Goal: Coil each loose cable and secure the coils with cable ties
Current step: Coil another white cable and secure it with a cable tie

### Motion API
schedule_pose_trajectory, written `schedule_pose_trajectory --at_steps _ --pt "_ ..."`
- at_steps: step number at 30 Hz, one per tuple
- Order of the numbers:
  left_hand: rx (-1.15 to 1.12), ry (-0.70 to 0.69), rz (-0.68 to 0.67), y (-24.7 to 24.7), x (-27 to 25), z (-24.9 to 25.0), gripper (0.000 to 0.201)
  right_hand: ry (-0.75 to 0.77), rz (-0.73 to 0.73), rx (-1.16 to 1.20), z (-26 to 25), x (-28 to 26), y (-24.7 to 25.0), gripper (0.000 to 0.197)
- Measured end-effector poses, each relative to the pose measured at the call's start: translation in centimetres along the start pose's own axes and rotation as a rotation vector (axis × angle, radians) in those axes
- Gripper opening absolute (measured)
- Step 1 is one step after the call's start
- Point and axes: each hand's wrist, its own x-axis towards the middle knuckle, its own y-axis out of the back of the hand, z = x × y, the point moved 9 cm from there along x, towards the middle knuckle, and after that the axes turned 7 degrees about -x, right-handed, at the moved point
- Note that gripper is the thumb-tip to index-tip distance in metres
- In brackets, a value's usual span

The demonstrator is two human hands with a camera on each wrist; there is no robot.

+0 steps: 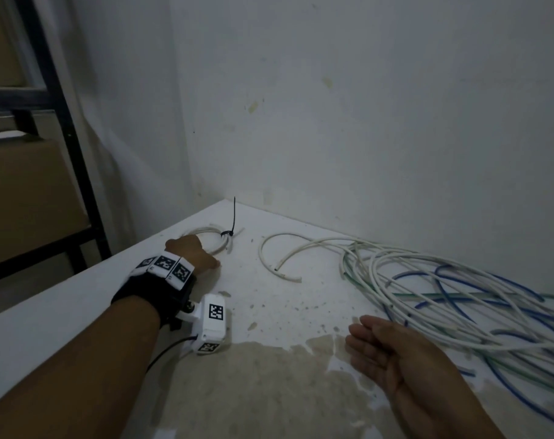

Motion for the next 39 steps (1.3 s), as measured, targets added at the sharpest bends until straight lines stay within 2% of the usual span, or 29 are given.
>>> schedule_pose_trajectory --at_steps 5,7,10,15,21,23,25,27,32,36,39 --pt "0.074 -0.038 -0.011 -0.4 0.1 0.8 0.041 -0.004 0.008 -0.007 0.0 0.0 0.3 0.02" --pt "0.037 -0.035 0.012 -0.5 0.2 0.7 0.043 -0.003 0.011 -0.009 0.1 0.0 0.3 0.021" --pt "-0.022 0.029 0.05 -0.2 0.3 -0.1 0.06 0.002 0.009 -0.012 0.0 0.0 0.4 0.021" --pt "0.016 -0.007 -0.041 -1.2 0.2 0.8 0.04 0.001 0.004 -0.02 -0.1 -0.1 0.4 0.021" --pt "0.043 -0.038 -0.056 -2.4 -0.4 1.7 0.035 0.0 0.006 -0.026 -0.1 -0.3 0.3 0.02" --pt "0.023 -0.032 -0.038 -2.1 -0.7 1.6 0.042 -0.006 0.01 -0.027 -0.1 -0.5 0.3 0.02" --pt "-0.046 -0.019 -0.021 -1.5 -1.5 1.7 0.049 -0.012 0.013 -0.018 -0.2 -0.6 0.5 0.019" --pt "-0.137 -0.045 0.005 -0.6 -2.9 2.5 0.049 -0.017 0.02 -0.007 -0.6 -0.7 0.7 0.018" --pt "-0.505 -0.235 0.089 1.2 -8.2 6.9 0.037 0.011 0.042 -0.033 -2.4 -1.9 1.9 0.014" --pt "-0.873 -0.327 -0.057 -1.1 -14.6 11.7 0.006 0.085 0.038 -0.243 -4.4 -4.5 4.0 0.015" --pt "-0.999 -0.363 -0.198 -4.5 -19.2 15.5 0.005 0.141 0.056 -0.554 -6.3 -7.0 6.9 0.02"
